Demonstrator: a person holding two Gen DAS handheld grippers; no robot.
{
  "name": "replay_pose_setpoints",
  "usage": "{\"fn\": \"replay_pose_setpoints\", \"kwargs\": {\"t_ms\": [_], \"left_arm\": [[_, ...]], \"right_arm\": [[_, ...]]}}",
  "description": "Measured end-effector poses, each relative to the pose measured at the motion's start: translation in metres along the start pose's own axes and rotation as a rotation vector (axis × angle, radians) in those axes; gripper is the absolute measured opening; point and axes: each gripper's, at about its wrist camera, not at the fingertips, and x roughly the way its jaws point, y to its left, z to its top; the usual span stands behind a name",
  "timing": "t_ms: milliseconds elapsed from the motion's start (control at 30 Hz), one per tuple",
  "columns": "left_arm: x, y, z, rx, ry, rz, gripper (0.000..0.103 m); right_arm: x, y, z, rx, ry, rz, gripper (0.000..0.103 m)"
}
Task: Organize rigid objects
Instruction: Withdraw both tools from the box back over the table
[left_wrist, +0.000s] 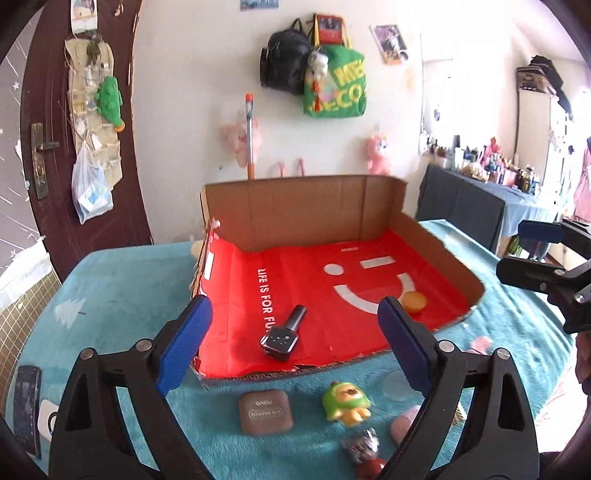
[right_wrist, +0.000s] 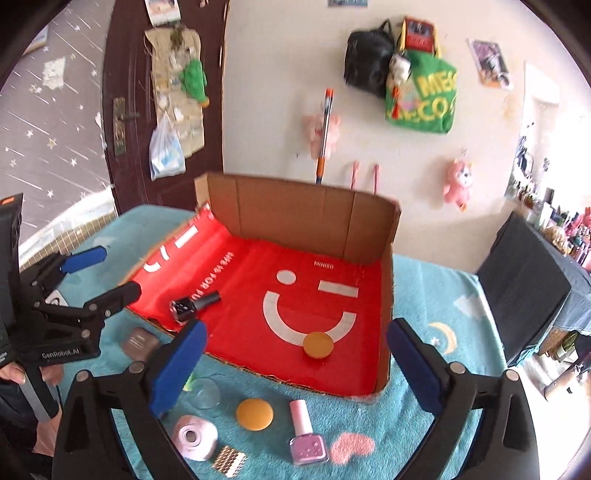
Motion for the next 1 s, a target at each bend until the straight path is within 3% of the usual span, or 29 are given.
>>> {"fn": "replay_pose_setpoints", "kwargs": {"t_ms": [367, 600, 833, 1000], "left_arm": [[-0.038, -0.016, -0.036, -0.025, -0.041, 0.005, 0.096], [-0.047, -0.028, -0.075, -0.023, -0.058, 0.019, 0.096], [-0.048, -0.031, -0.112, -0.056, -0.082, 0.018, 0.096], [-0.039, -0.032, -0.135, -0.07, -0.047, 0.017, 0.096]], "right_arm": [[-0.046, 0.021, -0.049, 0.058, -0.103, -0.006, 0.103], [-0.052, 0.027, -0.1, 0.123, -0.14, -0.031, 0.103], [-0.056, 0.042, -0.148, 0.109, -0.22, -0.114, 0.103], [-0.041, 0.043, -0.172, 0.14, -0.195, -0.113, 0.103]]}}
